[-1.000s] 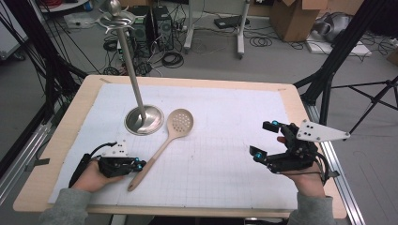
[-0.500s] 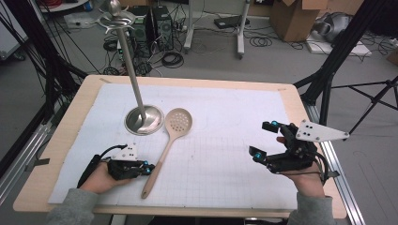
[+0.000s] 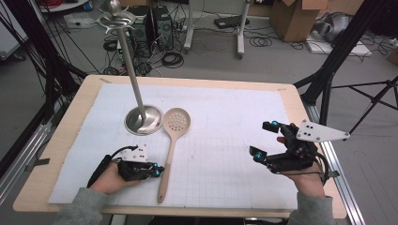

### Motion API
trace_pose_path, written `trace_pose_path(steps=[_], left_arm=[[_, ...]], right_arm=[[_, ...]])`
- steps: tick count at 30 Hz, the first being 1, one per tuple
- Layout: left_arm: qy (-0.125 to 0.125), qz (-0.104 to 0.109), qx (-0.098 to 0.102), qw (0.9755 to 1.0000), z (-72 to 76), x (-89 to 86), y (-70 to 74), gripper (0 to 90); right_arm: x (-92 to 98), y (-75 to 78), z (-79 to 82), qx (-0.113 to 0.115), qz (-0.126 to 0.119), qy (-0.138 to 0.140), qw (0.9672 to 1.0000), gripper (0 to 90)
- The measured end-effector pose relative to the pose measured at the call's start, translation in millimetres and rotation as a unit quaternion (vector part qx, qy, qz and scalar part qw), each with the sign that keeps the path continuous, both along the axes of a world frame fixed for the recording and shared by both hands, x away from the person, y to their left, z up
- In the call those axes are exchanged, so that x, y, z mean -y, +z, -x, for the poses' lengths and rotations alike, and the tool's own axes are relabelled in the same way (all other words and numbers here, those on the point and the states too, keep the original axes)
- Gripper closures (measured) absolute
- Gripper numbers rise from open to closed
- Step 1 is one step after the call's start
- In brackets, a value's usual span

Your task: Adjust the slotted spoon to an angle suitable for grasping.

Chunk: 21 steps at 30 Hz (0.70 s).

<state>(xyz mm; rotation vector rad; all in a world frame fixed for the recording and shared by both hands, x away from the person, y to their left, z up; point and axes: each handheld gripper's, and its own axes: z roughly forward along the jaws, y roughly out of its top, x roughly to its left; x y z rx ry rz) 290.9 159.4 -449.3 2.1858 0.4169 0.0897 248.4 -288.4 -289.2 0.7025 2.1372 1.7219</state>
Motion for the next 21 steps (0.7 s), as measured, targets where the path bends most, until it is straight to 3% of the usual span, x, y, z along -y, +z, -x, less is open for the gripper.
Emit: trace_pose_path(steps=[8,12,16,19,21], left_arm=[[-0.002,0.009,-0.002,1.0,-0.9,3.9,0.8,89.6],[0.005,0.029,0.015,0.9995,-5.9,5.2,10.3,89.6],[0.012,0.031,0.026,0.9991,-14.1,10.4,18.9,89.7],[0.013,0.032,0.025,0.9991,-21.8,17.2,17.5,89.7],[0.019,0.019,0.024,0.9993,-27.9,23.6,14.8,89.6]], right_arm=[[-1.1,0.5,0.6,0.003,0.001,0.003,1.0,8.2],[-0.3,-0.1,1.8,0.002,0.002,0.002,1.0,8.2],[1.9,-2.1,2.5,-0.005,0.004,-0.001,1.0,8.2],[2.8,-2.5,2.9,-0.004,0.002,-0.003,1.0,8.2],[2.2,-2.3,3.5,-0.005,0.003,-0.002,1.0,8.2]])
